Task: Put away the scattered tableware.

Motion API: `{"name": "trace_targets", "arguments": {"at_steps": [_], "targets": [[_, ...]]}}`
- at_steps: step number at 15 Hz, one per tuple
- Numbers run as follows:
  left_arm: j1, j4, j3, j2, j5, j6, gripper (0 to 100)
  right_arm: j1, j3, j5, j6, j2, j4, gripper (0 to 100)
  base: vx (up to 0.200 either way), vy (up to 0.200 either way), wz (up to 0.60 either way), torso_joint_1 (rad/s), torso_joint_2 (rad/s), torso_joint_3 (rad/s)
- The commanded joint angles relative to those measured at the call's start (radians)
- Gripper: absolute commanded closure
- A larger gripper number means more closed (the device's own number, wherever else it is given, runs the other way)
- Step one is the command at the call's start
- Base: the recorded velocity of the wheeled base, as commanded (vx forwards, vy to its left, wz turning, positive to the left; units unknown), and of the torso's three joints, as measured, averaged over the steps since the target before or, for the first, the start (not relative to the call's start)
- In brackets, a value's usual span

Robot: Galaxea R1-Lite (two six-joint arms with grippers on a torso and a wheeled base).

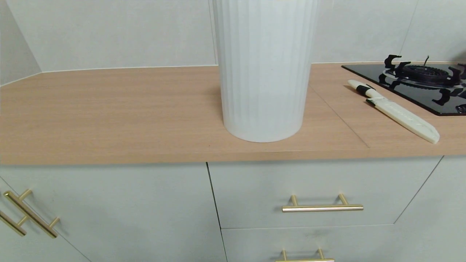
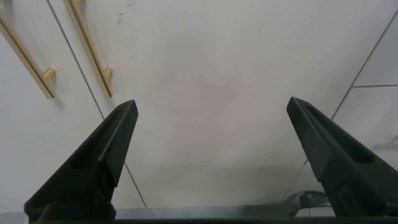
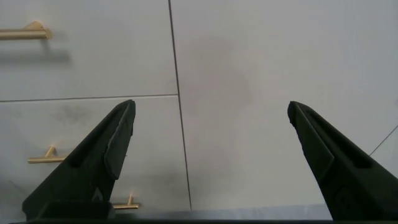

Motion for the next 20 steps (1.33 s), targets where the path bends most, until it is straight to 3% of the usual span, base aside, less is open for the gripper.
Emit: {"name": "trace_targets", "arguments": {"at_steps": [1,10,17,20], "targets": [[0.001,-0.001,0.000,0.000,0.000,0.000,0,0.000,0.000,0.000,-0.002,0.001,0.000,0,0.000,0.000,0.00,0.000,0.00,0.000],[-0.001,-0.001,0.000,0.000,0.000,0.000,0,0.000,0.000,0.002,-0.003,0.001,0.000,0,0.000,0.000,0.00,0.007,-0.02,-0.017],[-0.001,-0.001,0.000,0.000,0.000,0.000,0,0.000,0.000,0.002,-0.003,0.001,0.000,0,0.000,0.000,0.00,0.102,-0.40,-0.256],[-0.001,-0.001,0.000,0.000,0.000,0.000,0,0.000,0.000,0.002,-0.003,0.001,0.000,0,0.000,0.000,0.00,0.266,-0.46,-0.276]]}}
